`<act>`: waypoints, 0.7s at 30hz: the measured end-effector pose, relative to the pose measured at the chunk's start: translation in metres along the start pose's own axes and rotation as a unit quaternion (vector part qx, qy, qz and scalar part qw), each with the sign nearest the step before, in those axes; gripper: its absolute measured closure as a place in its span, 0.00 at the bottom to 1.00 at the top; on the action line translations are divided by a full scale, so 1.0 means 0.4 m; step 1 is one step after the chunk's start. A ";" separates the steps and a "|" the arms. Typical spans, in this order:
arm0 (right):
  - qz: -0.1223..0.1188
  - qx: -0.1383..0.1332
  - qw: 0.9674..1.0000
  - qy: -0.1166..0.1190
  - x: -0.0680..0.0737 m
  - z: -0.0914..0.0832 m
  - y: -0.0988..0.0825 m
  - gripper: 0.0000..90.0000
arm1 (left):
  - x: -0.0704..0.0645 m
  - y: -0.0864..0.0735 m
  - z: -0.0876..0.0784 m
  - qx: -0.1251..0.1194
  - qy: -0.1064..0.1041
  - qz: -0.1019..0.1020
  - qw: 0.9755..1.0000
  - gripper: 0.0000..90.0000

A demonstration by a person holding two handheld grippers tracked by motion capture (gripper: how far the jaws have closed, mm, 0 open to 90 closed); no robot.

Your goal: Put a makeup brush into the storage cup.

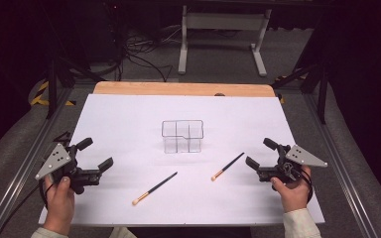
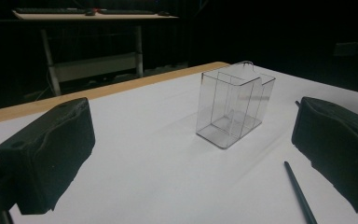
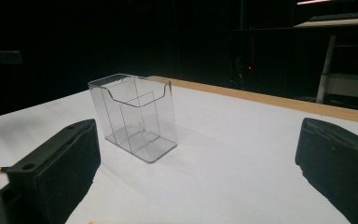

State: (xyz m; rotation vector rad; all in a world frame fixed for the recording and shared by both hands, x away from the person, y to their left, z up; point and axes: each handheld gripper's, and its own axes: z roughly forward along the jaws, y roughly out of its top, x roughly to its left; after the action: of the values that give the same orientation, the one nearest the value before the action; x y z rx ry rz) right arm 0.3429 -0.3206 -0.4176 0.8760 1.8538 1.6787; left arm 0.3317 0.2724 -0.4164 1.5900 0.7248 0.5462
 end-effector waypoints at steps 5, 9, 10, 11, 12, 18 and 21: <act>-0.002 0.004 1.000 -0.002 0.001 0.002 0.000 0.01 | 0.000 0.002 -0.001 -0.001 0.001 -0.002 1.000 0.00; -0.003 0.001 1.000 0.001 0.006 0.006 0.006 0.01 | -0.001 0.001 0.001 -0.002 0.004 -0.006 1.000 0.00; 0.000 0.000 1.000 0.003 0.008 0.009 0.007 0.01 | -0.001 0.001 0.001 0.000 0.005 -0.006 1.000 0.00; -0.001 -0.001 1.000 0.006 0.011 0.014 0.010 0.01 | -0.001 0.001 0.001 0.000 0.005 -0.006 1.000 0.00; -0.003 0.000 1.000 0.008 0.016 0.020 0.013 0.01 | 0.000 0.002 0.000 0.002 0.002 -0.007 1.000 0.00; -0.007 0.007 1.000 0.021 0.039 0.054 0.021 0.01 | 0.002 0.001 -0.003 0.009 0.001 -0.001 1.000 0.01; -0.013 0.012 0.999 0.036 0.059 0.081 0.029 0.01 | 0.008 0.001 -0.003 0.006 0.015 -0.013 1.000 0.01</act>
State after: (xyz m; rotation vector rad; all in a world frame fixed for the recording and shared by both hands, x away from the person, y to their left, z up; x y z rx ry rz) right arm 0.3520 -0.2809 -0.4089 0.8075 1.9294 1.6951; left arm 0.3332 0.2757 -0.4159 1.5852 0.7719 0.5491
